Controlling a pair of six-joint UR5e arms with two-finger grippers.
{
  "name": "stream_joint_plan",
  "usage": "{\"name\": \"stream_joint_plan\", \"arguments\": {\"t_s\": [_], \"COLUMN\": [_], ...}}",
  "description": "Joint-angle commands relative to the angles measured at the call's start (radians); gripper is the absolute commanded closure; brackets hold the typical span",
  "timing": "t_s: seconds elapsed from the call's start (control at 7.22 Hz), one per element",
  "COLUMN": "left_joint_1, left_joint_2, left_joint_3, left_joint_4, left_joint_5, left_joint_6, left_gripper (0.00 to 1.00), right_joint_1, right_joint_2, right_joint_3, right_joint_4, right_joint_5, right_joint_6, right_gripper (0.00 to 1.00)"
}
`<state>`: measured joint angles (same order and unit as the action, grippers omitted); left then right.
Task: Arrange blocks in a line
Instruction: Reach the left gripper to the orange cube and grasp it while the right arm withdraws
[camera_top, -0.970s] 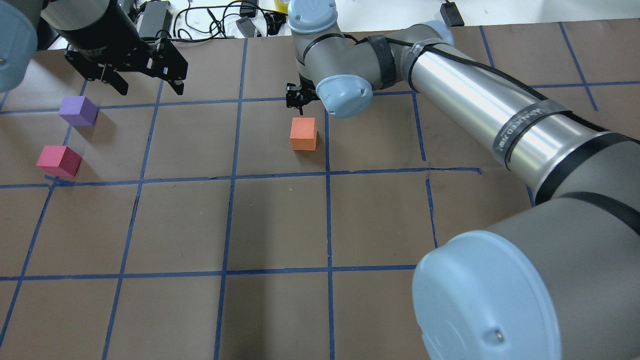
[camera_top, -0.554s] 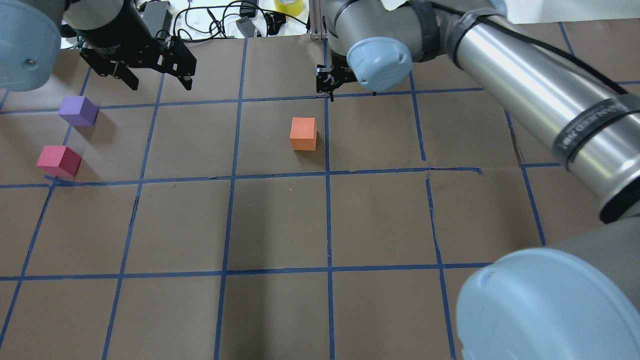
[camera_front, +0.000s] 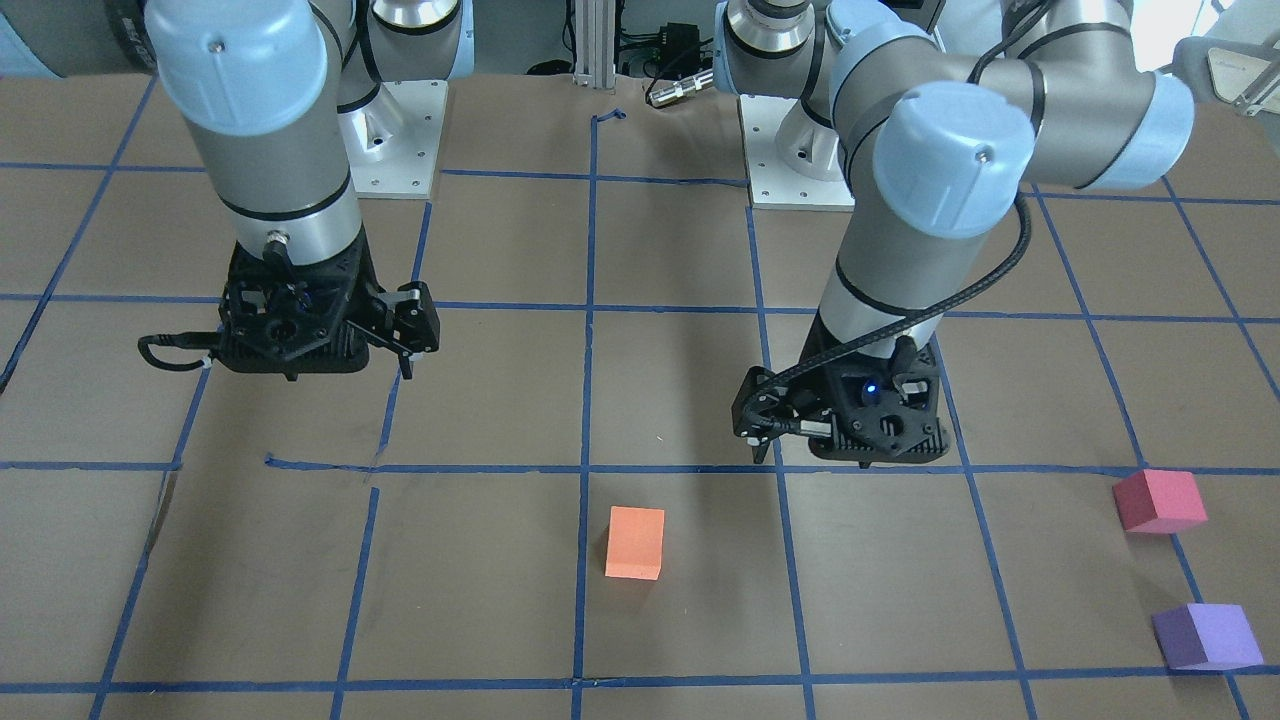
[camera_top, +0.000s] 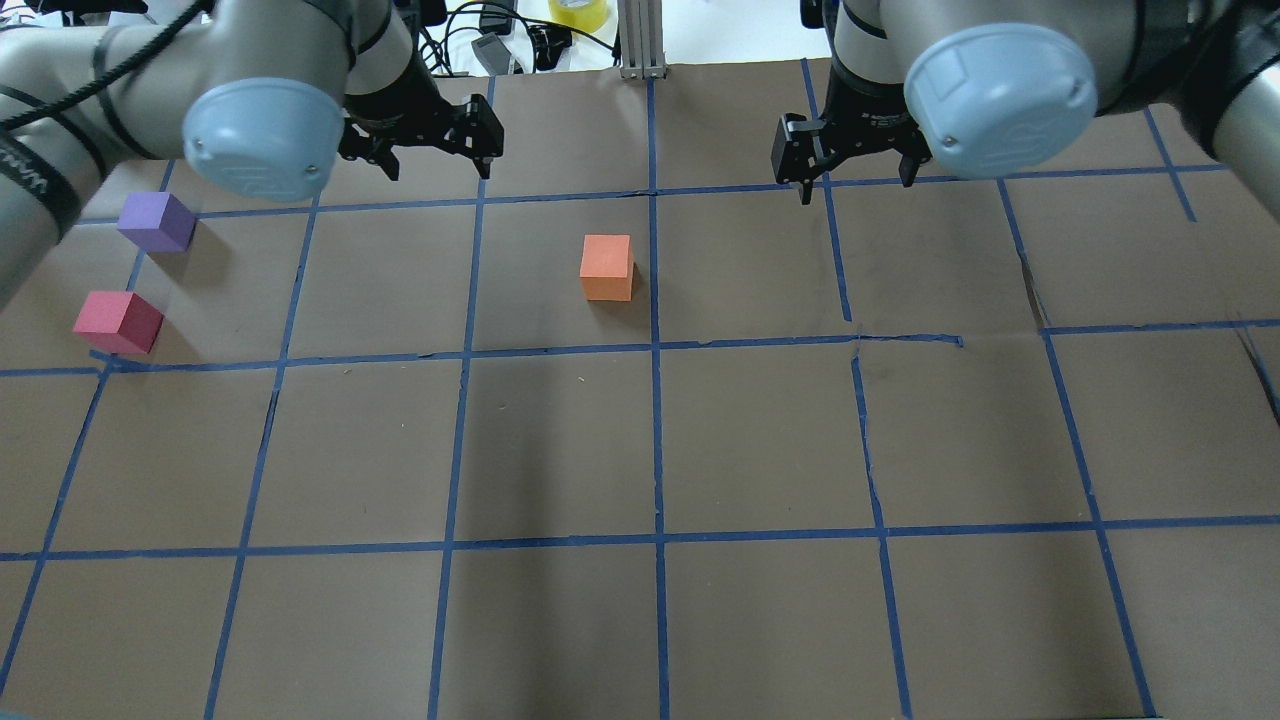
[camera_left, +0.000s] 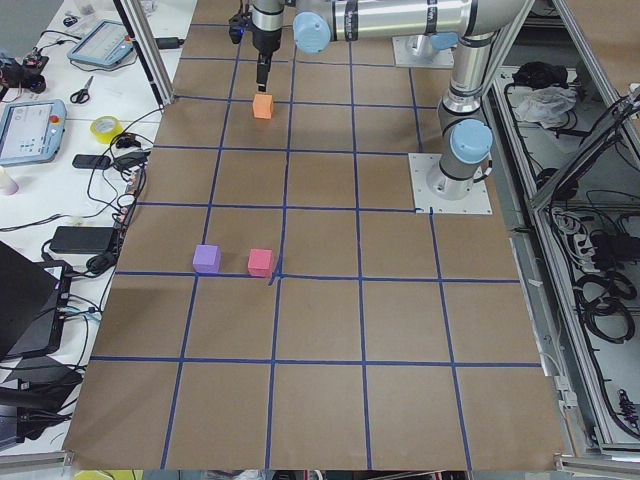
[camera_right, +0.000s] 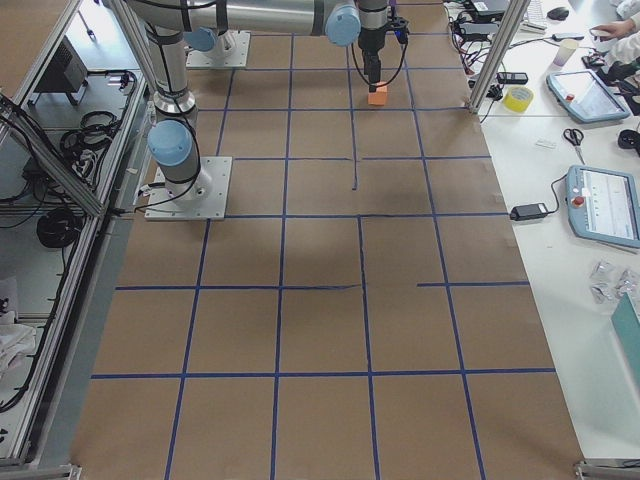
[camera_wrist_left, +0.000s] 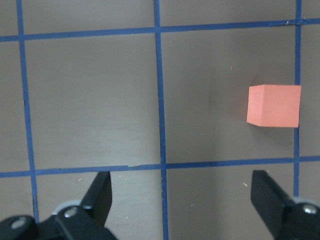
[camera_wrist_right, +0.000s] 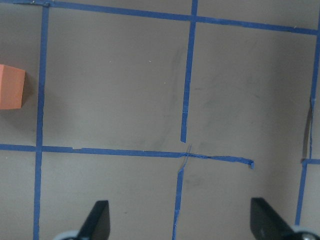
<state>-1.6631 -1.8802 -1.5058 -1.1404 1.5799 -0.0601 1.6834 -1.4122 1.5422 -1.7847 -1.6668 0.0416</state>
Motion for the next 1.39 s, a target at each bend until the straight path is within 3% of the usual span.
{"name": "stream_joint_plan", "arguments": {"t_s": [0.0, 0.28, 0.69, 1.25], "left_joint_1": [-0.078, -0.133, -0.167, -0.175], "left_joint_2": [-0.118, -0.207, -0.283, -0.341], "left_joint_3": [0.031, 0.087, 0.096, 0.093], "left_joint_4": [0.115, 0.117, 0.12, 0.125], "left_joint_5": [0.0, 0.003, 0.003, 0.005], "left_joint_6": [-0.073, -0.194, -0.195, -0.198], "left_gripper": [0.0, 0.0, 0.0, 0.0], "right_joint_1": [-0.039, -0.05, -0.108, -0.122], "right_joint_2": [-0.091, -0.143, -0.169, -0.182], "right_joint_3": [0.052, 0.053, 0.053, 0.047], "right_joint_4": [0.058, 0.14, 0.235, 0.231], "right_joint_5": [0.01, 0.015, 0.074, 0.081], "right_joint_6": [0.003, -0.005, -0.054, -0.069], "right_gripper": [0.0, 0.0, 0.0, 0.0]}}
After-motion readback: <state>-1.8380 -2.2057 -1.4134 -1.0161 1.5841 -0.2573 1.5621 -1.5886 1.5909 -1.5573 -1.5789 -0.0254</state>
